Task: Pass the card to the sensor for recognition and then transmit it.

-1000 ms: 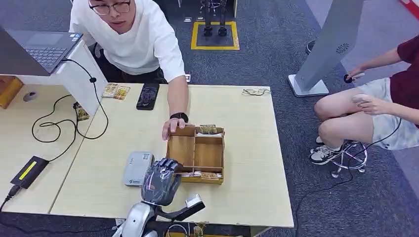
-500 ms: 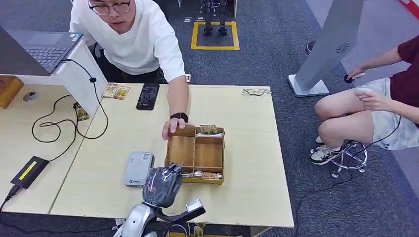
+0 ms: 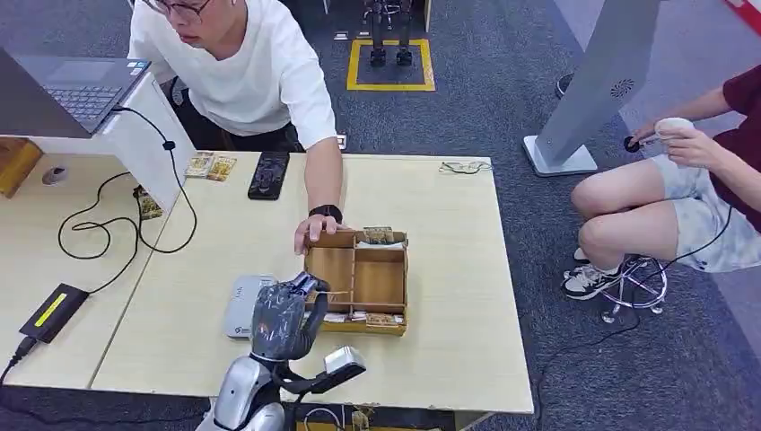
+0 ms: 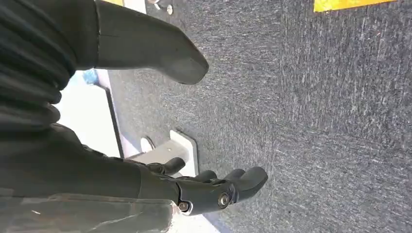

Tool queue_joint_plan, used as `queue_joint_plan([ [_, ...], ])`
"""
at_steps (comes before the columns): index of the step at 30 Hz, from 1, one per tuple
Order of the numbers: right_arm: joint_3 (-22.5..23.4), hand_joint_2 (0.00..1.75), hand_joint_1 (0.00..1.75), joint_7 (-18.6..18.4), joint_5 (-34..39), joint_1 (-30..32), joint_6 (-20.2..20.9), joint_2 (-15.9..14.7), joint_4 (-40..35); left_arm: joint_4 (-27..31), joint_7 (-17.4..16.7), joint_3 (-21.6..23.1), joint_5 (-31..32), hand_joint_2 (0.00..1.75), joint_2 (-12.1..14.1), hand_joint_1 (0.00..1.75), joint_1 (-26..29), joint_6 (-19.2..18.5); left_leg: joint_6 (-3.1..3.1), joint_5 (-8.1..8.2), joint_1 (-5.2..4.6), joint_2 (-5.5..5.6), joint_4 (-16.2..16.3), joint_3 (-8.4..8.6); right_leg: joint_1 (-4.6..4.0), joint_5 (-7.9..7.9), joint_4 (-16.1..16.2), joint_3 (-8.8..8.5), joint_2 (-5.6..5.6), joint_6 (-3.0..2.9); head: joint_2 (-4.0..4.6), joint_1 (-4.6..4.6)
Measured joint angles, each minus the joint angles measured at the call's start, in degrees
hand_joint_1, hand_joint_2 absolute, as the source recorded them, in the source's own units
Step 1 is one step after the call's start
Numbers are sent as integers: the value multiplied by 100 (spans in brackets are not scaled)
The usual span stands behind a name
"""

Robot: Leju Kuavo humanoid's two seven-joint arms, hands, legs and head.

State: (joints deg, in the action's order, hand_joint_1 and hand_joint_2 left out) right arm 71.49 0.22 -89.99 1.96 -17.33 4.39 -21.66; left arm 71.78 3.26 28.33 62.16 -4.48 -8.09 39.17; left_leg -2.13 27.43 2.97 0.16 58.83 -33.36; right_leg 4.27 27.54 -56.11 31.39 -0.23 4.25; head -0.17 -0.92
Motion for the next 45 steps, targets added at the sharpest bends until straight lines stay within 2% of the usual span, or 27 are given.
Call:
queue_joint_plan([
  [6, -15, 175, 0, 22, 0, -54, -74, -22, 133, 301, -9, 0, -135, 175, 0, 175, -278, -42, 0, 0, 0, 0, 0, 0, 0, -1, 0, 0, 0, -2, 0, 0],
  [18, -210, 175, 0, -20, 0, -160, -181, -146, 420, 203, -120, -9, -441, 175, -83, 175, -909, -271, 0, 0, 0, 0, 0, 0, 0, -2, 0, 1, 1, -2, 0, 2],
  [22, -350, 175, 0, -44, 0, -200, -236, -219, 531, -123, -322, -35, -566, 175, -118, 175, -1315, -398, 0, -1, 0, 1, 1, -1, 0, -3, 0, 1, 0, -2, 0, -2],
  [25, -439, 175, 0, -44, 0, -232, -249, -267, 592, -334, -321, -89, -592, 175, -138, 175, -1580, -455, 0, -2, 0, -1, 1, 0, 0, -5, 0, 1, 3, -2, 0, -4],
  [32, -599, 175, 0, -87, 0, -276, -249, -328, 704, -890, -527, -142, -417, 175, -181, 175, -2105, -485, 0, -3, 0, 1, 2, -1, 0, -5, -1, 2, 2, -1, 0, -2],
  [45, -737, 175, 0, -129, 0, -289, -247, -365, 796, -1388, -603, -151, -301, 175, -192, 175, -2400, -479, 0, -2, 0, 0, 2, -2, 0, -5, -1, 3, 2, -1, 0, -4],
])
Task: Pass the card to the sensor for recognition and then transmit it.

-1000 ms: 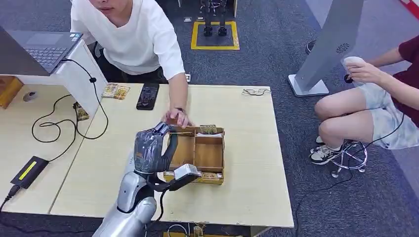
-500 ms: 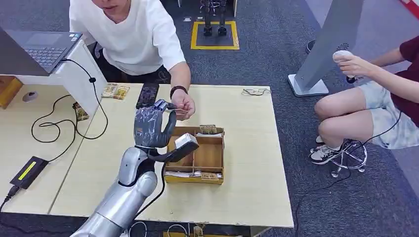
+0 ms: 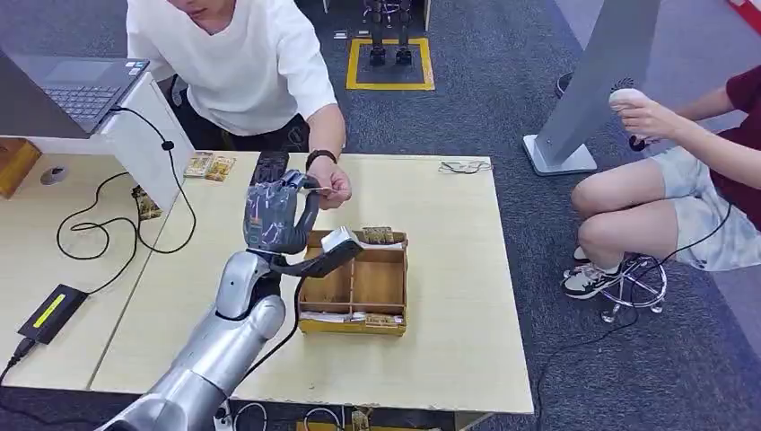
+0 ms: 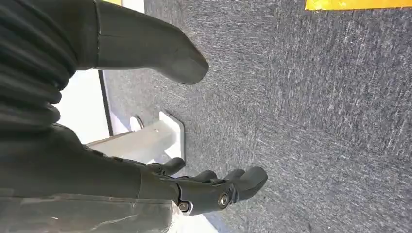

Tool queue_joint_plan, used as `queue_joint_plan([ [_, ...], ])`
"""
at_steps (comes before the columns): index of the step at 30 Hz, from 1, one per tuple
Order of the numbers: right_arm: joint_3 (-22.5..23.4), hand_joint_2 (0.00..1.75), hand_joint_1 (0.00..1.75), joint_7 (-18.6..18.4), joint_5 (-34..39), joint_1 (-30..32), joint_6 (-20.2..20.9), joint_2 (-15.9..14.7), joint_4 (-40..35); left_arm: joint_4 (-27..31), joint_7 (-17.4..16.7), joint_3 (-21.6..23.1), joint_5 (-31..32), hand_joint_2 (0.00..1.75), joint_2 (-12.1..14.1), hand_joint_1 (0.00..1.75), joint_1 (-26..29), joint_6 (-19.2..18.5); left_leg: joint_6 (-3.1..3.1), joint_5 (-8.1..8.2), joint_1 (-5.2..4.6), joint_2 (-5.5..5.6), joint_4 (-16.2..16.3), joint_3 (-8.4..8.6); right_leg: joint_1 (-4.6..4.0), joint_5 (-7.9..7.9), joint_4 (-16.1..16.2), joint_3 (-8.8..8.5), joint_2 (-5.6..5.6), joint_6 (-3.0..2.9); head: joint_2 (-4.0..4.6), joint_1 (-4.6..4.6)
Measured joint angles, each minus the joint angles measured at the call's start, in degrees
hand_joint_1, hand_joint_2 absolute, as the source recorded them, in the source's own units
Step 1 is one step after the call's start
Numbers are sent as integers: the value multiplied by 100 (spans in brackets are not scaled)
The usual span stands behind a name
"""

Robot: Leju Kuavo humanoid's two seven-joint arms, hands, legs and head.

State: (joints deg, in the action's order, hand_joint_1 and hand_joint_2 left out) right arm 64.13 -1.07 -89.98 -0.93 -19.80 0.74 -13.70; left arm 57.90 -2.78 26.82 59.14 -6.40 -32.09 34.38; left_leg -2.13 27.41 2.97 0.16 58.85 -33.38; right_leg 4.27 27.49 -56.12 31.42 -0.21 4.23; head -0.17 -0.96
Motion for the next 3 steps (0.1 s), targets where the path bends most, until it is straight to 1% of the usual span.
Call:
queue_joint_plan([
  [2, -9, 175, 0, -9, 0, 0, -2, -2, 2, -61, 0, 0, -15, 175, -15, 175, -23, 2, 0, 0, 0, 0, 0, 0, 0, 0, 0, 0, 0, 0, 0, -2],
  [3, -11, 175, 0, -13, 0, 0, -2, -7, 2, -90, 0, 0, -37, 175, -31, 171, -29, 4, 0, 0, 0, 0, 0, -1, 0, 0, 0, 0, 0, 0, 0, 0],
])
